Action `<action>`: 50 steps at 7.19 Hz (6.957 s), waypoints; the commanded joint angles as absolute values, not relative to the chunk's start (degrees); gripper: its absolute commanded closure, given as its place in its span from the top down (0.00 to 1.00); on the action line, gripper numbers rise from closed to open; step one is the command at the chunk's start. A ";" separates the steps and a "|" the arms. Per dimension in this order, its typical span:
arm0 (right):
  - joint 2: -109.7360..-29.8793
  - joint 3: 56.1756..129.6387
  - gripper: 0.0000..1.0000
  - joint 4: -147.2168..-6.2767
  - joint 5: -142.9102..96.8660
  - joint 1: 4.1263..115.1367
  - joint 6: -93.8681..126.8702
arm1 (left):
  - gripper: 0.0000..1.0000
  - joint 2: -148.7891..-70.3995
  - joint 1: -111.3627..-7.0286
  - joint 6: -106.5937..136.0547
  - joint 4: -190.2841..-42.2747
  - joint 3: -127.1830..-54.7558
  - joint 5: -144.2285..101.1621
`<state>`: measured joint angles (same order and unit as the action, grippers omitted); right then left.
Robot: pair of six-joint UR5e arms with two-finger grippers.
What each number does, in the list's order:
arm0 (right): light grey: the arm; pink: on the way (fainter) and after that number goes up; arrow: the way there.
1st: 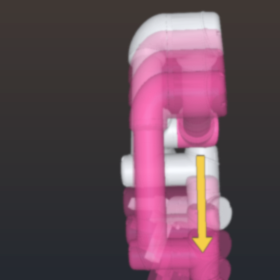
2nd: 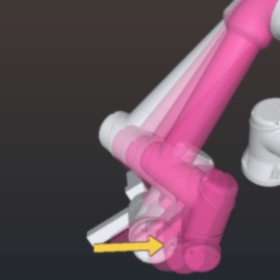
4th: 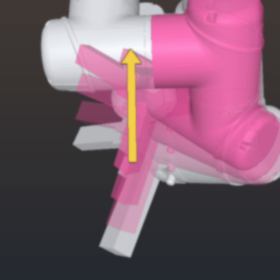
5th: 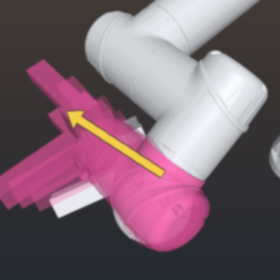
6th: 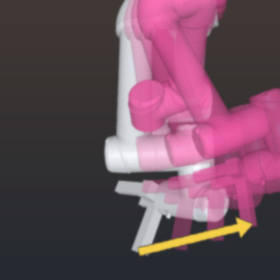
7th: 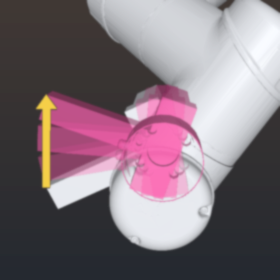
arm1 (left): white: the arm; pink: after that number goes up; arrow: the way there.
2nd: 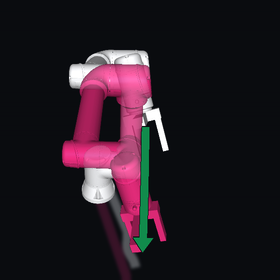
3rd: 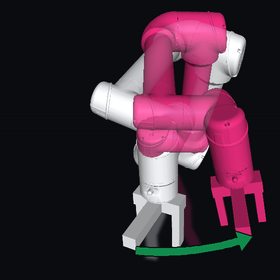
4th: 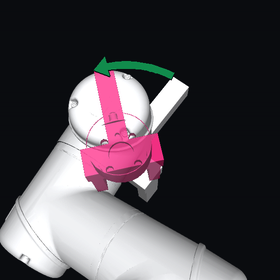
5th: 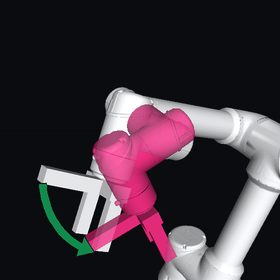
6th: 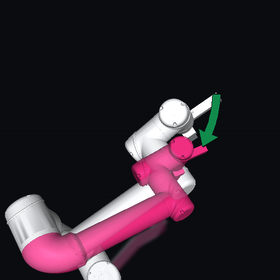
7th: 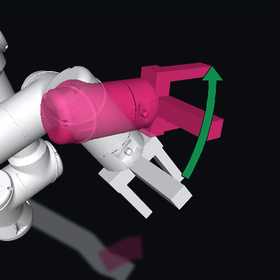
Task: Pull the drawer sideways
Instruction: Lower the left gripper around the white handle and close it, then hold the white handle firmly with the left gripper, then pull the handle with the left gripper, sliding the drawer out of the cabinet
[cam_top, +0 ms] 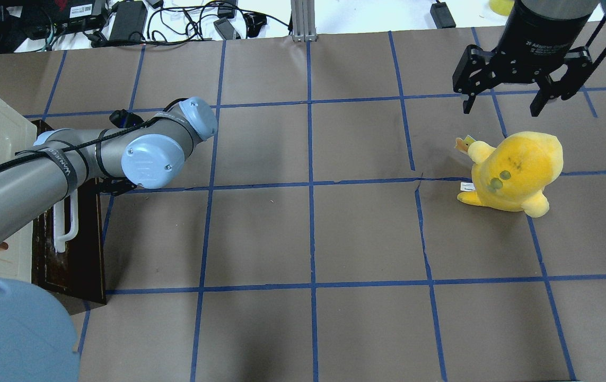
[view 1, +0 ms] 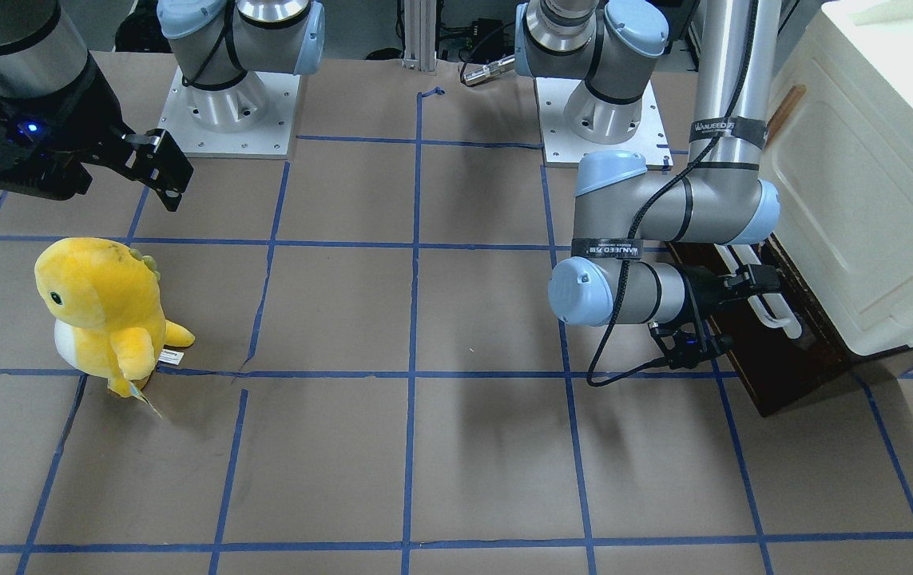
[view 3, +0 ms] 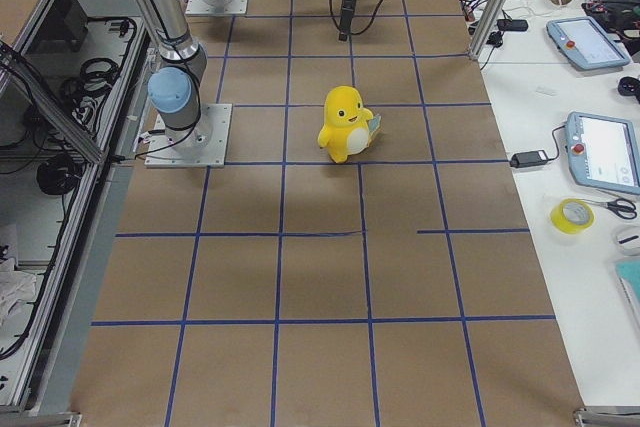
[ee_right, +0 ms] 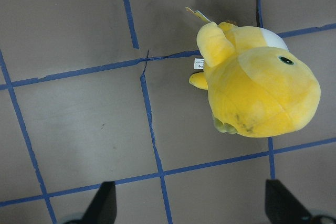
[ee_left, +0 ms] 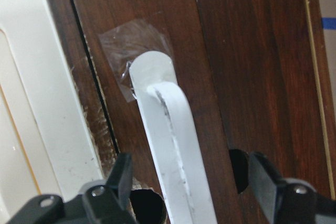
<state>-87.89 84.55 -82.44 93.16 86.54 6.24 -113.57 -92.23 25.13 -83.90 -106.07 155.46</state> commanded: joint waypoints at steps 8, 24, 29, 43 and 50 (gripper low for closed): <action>-87.89 84.55 1.00 -82.44 93.16 86.57 6.24 | 0.45 -113.55 -92.02 25.31 -83.32 -107.05 155.30; -87.89 84.55 1.00 -82.44 93.16 86.57 6.24 | 0.13 -114.17 -92.55 24.87 -83.14 -105.21 155.30; -87.89 84.55 1.00 -82.44 93.16 86.57 6.24 | 0.13 -114.26 -94.22 25.22 -82.88 -104.42 153.47; -87.89 84.55 1.00 -82.44 93.16 86.57 6.24 | 0.13 -115.14 -99.14 25.05 -79.54 -101.60 149.85; -87.89 84.55 1.00 -82.44 93.16 86.57 6.24 | 0.13 -114.53 -99.75 24.00 -78.23 -97.40 145.23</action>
<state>-87.89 84.55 -82.44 93.16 86.57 6.24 -114.93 -99.58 24.44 -79.12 -98.72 147.41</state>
